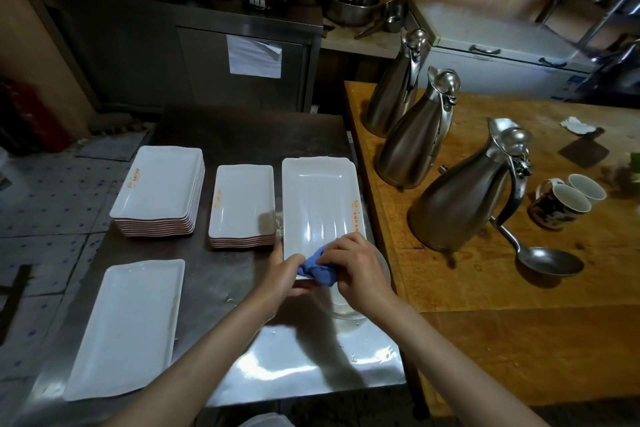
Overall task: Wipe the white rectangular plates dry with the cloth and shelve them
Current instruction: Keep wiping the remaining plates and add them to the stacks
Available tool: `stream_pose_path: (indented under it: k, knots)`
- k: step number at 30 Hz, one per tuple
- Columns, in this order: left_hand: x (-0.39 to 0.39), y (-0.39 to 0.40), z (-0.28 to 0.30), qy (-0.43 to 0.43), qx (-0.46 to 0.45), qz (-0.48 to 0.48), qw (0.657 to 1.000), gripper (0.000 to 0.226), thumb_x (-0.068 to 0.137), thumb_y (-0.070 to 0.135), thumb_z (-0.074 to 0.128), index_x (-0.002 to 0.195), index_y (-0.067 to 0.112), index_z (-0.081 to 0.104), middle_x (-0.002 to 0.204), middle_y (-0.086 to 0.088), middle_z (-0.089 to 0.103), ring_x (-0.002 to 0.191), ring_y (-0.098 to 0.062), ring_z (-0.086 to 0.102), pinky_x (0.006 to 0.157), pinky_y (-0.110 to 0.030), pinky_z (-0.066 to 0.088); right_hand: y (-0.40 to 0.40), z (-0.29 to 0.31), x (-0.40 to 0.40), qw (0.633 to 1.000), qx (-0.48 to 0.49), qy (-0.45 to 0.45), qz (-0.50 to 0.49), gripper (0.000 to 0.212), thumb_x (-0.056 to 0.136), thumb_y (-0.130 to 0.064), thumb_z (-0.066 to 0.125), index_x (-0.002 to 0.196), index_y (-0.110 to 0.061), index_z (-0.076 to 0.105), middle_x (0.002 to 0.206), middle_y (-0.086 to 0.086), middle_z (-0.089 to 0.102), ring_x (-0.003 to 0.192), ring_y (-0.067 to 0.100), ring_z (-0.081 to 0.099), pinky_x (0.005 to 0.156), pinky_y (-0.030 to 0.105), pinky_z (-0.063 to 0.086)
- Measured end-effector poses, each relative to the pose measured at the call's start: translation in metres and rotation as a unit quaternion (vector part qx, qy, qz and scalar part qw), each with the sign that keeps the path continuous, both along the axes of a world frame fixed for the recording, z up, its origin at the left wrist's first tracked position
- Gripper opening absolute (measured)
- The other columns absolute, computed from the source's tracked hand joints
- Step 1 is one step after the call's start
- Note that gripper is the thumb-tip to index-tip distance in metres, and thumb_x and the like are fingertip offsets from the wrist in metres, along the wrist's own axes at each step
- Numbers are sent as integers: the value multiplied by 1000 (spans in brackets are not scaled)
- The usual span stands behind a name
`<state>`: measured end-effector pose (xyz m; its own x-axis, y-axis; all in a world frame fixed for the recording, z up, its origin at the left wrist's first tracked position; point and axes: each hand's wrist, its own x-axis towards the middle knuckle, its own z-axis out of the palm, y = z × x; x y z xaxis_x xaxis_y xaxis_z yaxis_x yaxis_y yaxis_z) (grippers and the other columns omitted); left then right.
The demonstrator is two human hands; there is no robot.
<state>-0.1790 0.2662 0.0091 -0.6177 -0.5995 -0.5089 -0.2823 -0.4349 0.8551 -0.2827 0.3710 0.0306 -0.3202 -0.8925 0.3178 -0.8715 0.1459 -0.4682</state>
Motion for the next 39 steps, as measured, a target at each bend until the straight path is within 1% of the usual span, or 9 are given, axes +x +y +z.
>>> stream_pose_path:
  k: [6, 10, 15, 19, 22, 24, 26, 29, 39]
  knots:
    - [2, -2, 6, 16, 21, 13, 1000, 32, 99, 29, 46, 129, 20, 39, 115, -11, 58, 66, -16, 66, 47, -24, 52, 2, -10, -10, 1000, -9, -4, -6, 32, 60, 2, 53, 81, -10, 74, 83, 3, 68, 79, 27, 58, 65, 40, 52]
    - [6, -2, 7, 19, 16, 2, 1000, 27, 99, 27, 47, 125, 23, 42, 114, -12, 61, 72, -20, 66, 48, -22, 52, 7, -14, -16, 1000, -12, 21, -12, 27, 61, 1, 57, 78, -11, 74, 82, 3, 67, 79, 27, 59, 66, 38, 52]
    - [7, -1, 2, 26, 13, -9, 1000, 26, 98, 21, 50, 123, 22, 46, 111, -7, 63, 67, -16, 68, 52, -23, 54, 9, -19, -23, 997, -10, 73, -16, 22, 64, 0, 79, 78, -14, 73, 84, 0, 66, 85, 22, 56, 70, 29, 45]
    - [7, -5, 0, 21, 0, -25, 999, 32, 98, 21, 50, 129, 20, 44, 117, -10, 62, 66, -18, 67, 53, -22, 53, 7, -23, -26, 995, -15, 95, -25, 20, 65, -1, 80, 80, -13, 73, 86, 3, 65, 87, 23, 54, 65, 33, 51]
    - [9, -7, -1, 20, -2, -26, 999, 30, 99, 22, 48, 128, 21, 43, 119, -13, 61, 58, -17, 67, 52, -21, 53, 5, -25, -20, 996, -20, 75, -41, 11, 79, -10, 62, 87, -10, 71, 97, 6, 62, 96, 20, 48, 70, 38, 54]
    - [11, -8, -2, 21, -3, -19, 1000, 27, 99, 21, 48, 126, 21, 45, 119, -15, 61, 60, -18, 67, 52, -21, 53, 5, -24, -11, 997, -21, 12, -69, 29, 83, -22, 45, 93, -10, 70, 113, 11, 56, 108, 18, 43, 85, 37, 49]
    - [13, -11, -2, 22, -7, -10, 1000, 28, 98, 18, 48, 126, 17, 47, 119, -17, 61, 65, -19, 66, 51, -20, 52, 5, -23, -4, 994, -11, -41, -97, 36, 84, -36, 45, 99, -16, 70, 130, 12, 46, 120, 16, 37, 94, 29, 38]
    - [15, -15, -4, 18, -14, -8, 1000, 31, 98, 18, 48, 129, 14, 46, 119, -17, 61, 65, -19, 65, 50, -20, 51, 3, -24, 0, 993, 18, -29, -110, 38, 78, -50, 59, 104, -24, 68, 135, 12, 43, 122, 24, 42, 88, 25, 37]
    - [30, -22, -5, 0, -47, -30, 998, 30, 98, 16, 47, 128, 12, 45, 95, -7, 63, 42, -12, 55, 46, -20, 48, -21, -22, -5, 993, 20, -33, -112, 29, 80, -16, 69, 108, -15, 67, 129, 13, 47, 116, 32, 45, 90, 30, 38]
